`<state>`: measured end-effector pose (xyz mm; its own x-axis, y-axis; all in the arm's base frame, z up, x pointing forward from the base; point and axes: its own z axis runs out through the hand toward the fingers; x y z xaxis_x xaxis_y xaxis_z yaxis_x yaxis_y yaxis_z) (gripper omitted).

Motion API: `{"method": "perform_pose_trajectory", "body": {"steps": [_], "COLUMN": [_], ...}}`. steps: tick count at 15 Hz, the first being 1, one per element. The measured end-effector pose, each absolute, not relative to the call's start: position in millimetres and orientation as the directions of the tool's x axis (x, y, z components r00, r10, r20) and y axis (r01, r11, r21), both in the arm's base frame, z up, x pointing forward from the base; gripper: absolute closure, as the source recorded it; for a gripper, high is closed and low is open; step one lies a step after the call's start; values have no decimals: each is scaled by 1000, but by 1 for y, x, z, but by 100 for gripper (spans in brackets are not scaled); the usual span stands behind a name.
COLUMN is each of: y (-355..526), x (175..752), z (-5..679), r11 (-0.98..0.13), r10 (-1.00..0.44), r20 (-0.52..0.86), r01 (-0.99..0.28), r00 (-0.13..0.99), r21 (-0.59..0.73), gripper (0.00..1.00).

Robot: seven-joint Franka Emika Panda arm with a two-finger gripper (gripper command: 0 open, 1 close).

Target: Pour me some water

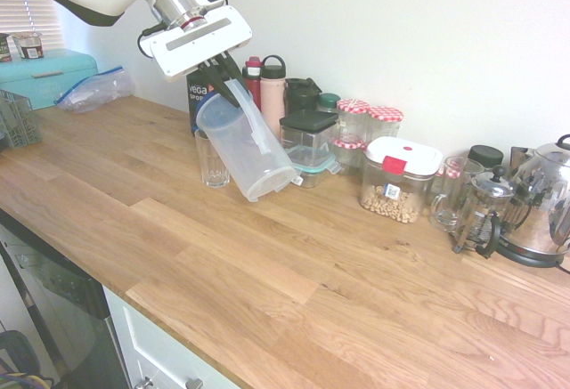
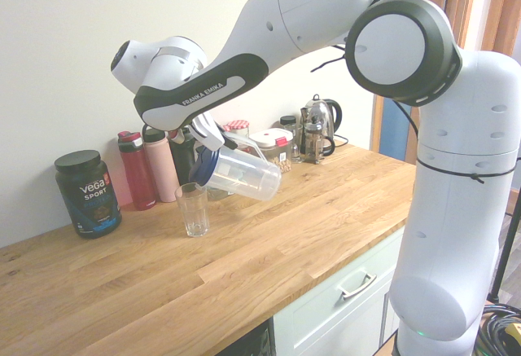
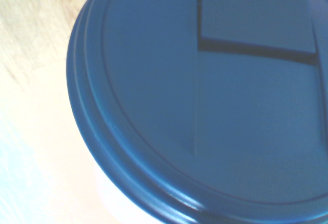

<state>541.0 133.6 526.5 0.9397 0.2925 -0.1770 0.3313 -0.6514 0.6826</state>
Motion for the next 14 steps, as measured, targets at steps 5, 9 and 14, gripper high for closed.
{"method": "perform_pose_trajectory", "body": {"steps": [5, 9, 14], "y": [127, 66, -1], "x": [545, 517, 506], "z": [547, 594, 603], "r11": [-734, -894, -965], "r10": [261, 118, -104], "r20": [-124, -43, 49], "r01": [281, 125, -113], "r00": [957, 992, 993], "r21": [618, 431, 235], "gripper": [100, 100, 100]}}
